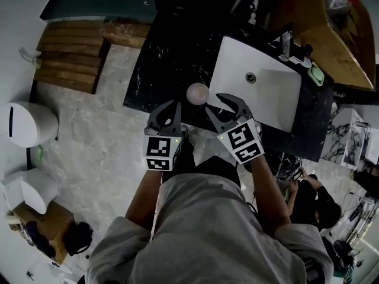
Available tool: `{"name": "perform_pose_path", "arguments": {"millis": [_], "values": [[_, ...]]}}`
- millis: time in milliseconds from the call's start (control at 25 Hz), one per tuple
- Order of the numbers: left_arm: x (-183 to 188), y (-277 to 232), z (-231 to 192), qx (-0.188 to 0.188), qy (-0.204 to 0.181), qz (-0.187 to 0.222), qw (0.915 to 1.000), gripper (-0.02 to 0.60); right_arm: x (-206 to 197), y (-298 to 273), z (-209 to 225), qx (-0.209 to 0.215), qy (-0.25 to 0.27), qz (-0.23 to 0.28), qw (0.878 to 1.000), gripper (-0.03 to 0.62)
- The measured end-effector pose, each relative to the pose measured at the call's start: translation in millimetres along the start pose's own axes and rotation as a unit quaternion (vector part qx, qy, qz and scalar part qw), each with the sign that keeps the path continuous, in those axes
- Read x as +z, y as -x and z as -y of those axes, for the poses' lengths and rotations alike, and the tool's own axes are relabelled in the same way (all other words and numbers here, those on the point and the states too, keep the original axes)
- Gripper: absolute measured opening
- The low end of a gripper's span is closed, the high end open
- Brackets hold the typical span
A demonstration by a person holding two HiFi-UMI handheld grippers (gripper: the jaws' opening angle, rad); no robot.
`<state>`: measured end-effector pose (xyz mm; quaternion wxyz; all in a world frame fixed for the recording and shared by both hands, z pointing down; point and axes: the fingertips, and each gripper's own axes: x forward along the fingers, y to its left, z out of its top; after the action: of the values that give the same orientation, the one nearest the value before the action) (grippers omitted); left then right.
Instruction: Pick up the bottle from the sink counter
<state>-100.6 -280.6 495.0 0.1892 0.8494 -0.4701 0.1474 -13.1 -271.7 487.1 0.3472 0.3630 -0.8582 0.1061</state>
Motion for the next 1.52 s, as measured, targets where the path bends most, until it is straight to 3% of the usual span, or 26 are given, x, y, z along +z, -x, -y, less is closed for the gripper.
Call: {"name": "perform_pose_path", "arguments": {"millis": [320, 560, 760, 1160, 1520], "values": [[-8, -13, -25, 0.004, 0.018, -0.015, 0.9997, 0.012, 16, -30, 4, 0.020, -0.014, -0.007, 1.000, 0.217], [-9, -17, -27, 0.016, 0.013, -0.012, 0.9997, 0.012, 19, -50, 0, 0.030, -0.027, 0.011, 0.999, 0.229], [-14, -17, -38, 0.032, 0.037, -0.013, 0.9987, 0.012, 10, -61, 3, 0.025, -0.047, 0.028, 0.998, 0.229], [-34, -15, -46, 0.052, 0.057, -0.030, 0.9966, 0.012, 13, -67, 11, -0.039, -0.083, 0.142, 0.986, 0.227], [-40, -9, -51, 0.065, 0.056, -0.040, 0.9955, 0.012, 20, -69, 7, -0.067, -0.080, 0.191, 0.976, 0.178]]}}
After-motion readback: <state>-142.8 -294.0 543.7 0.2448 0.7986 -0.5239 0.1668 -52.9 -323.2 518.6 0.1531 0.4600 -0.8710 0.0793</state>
